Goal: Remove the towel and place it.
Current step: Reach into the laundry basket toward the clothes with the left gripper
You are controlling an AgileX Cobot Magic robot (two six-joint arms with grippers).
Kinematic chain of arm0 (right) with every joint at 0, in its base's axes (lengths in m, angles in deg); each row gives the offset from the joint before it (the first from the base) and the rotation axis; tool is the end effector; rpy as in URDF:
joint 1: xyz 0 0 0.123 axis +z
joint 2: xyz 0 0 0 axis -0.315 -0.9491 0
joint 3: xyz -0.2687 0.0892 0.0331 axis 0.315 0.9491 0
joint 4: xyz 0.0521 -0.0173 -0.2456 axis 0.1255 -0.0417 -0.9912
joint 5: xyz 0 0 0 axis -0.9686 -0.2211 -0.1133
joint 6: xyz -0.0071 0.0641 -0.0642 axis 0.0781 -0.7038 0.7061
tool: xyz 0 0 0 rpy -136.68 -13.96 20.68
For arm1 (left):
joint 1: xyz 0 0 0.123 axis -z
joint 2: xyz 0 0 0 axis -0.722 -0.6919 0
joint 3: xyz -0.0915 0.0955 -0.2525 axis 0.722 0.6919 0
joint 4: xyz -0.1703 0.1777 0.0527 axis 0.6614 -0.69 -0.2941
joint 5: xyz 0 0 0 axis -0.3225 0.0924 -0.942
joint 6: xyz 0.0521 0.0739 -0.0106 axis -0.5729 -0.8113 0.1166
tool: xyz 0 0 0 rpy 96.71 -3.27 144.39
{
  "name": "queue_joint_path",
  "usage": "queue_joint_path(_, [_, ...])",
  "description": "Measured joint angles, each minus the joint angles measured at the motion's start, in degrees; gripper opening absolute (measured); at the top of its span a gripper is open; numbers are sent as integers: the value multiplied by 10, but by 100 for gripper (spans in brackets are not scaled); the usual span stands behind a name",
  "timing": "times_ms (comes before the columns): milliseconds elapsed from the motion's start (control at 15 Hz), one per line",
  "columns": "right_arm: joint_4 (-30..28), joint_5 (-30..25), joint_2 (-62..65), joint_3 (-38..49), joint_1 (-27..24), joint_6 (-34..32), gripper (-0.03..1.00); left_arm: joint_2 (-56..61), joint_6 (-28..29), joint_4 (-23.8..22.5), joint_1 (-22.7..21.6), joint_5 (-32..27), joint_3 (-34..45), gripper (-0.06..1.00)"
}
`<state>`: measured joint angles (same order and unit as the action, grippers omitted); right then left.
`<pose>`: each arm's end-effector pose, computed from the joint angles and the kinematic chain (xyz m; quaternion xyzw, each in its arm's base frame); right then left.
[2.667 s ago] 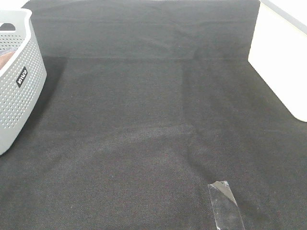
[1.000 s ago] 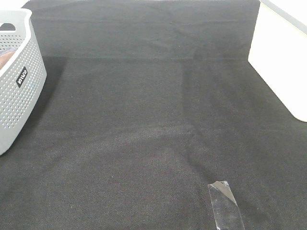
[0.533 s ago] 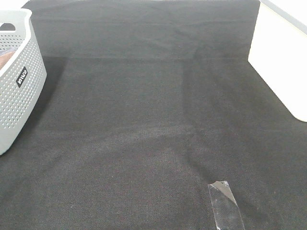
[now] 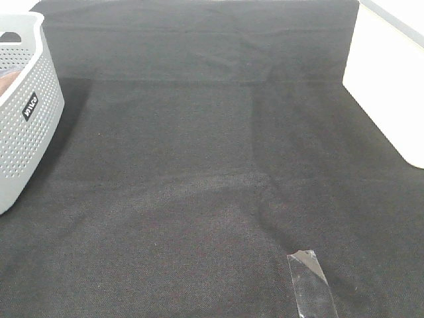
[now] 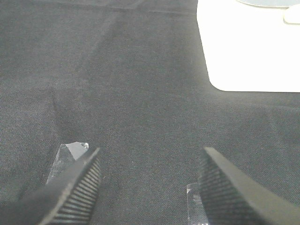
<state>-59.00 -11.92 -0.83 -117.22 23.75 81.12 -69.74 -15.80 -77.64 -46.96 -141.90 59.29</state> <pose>-0.0056 -0.0005 0.2778 -0.0535 0.8490 0.0163 0.5254 -0.0053 -0.0037 0.2771 0.0001 0.8500 -0.0167 0.5266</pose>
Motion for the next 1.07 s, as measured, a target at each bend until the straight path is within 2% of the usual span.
queue_joint_path(1067, [0, 0, 0, 0, 0, 0, 58, -14, 0, -1, 0, -1, -2, 98])
